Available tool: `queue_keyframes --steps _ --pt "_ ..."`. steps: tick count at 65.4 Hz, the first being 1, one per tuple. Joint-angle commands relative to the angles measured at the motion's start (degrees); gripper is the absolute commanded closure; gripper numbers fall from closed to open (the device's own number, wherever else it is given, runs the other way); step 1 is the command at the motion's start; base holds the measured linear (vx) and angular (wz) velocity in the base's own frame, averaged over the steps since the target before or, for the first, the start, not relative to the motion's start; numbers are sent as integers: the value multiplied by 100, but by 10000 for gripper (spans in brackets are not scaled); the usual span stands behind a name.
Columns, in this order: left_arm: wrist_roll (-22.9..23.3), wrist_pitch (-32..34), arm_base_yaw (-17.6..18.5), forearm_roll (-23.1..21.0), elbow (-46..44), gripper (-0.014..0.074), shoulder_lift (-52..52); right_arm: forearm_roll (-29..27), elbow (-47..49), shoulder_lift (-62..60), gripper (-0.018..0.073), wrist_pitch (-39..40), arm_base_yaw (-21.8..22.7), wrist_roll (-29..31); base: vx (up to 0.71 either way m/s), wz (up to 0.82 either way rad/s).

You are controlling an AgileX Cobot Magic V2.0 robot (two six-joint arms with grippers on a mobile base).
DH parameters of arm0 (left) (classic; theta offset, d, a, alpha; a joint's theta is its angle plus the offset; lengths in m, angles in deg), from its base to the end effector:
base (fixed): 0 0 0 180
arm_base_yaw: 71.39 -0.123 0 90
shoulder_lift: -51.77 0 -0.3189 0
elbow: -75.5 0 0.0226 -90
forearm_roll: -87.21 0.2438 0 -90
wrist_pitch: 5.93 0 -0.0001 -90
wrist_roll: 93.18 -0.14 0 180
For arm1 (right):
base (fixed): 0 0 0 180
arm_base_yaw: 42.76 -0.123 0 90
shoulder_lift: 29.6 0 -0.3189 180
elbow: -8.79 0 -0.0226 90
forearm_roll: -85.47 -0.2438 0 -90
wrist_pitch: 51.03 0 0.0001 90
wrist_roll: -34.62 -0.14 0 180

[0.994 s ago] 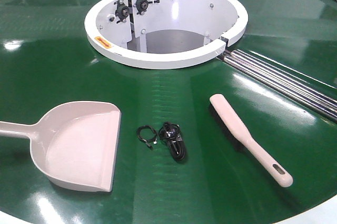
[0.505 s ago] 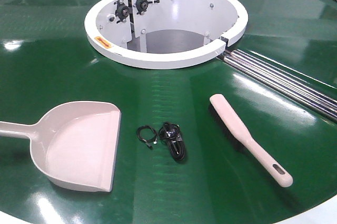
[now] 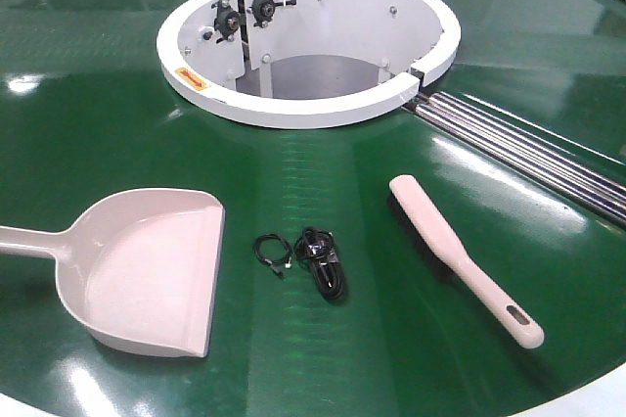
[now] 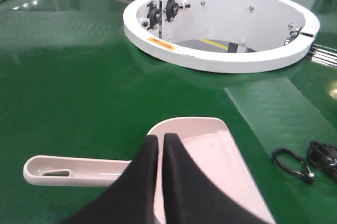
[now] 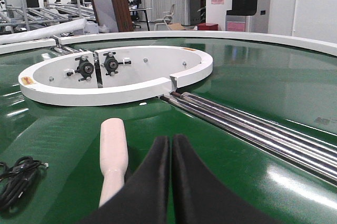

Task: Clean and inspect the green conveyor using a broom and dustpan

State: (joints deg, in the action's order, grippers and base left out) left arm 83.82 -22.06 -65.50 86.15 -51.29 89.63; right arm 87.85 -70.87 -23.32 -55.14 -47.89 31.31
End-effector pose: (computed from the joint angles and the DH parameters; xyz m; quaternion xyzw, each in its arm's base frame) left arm 0.1254 -0.0137 0.2953 0.0568 0.8029 -0.0223 0.5930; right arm 0.0644 0.0054 0.1975 -0.0248 0.7070 0.0363 0.7059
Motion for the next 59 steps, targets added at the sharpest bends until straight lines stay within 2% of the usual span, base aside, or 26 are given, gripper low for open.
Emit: queue_keyframes --steps 1,12,22,29,39,43,48,59 --pt "38 475 -2 -27 -211 562 153 37 -18 -62 568 411 39 7 0 0" --pt "19 558 -2 -22 -211 427 241 37 -18 -62 568 411 39 7 0 0" --pt "19 759 -2 -22 -211 203 241 37 -18 -62 568 411 39 7 0 0" --pt "19 759 -2 -27 -211 97 241 37 -18 -62 568 411 39 7 0 0" --pt "85 735 -2 -91 -211 71 241 37 -18 -62 568 411 39 7 0 0" --pt "-20 689 -2 69 -308 76 241 37 -18 -62 568 411 39 7 0 0" --pt "-279 146 -2 326 -712 83 363 37 -18 -62 568 411 39 7 0 0" --pt "-894 -1348 -2 425 -2050 83 1186 37 -18 -62 568 411 39 7 0 0"
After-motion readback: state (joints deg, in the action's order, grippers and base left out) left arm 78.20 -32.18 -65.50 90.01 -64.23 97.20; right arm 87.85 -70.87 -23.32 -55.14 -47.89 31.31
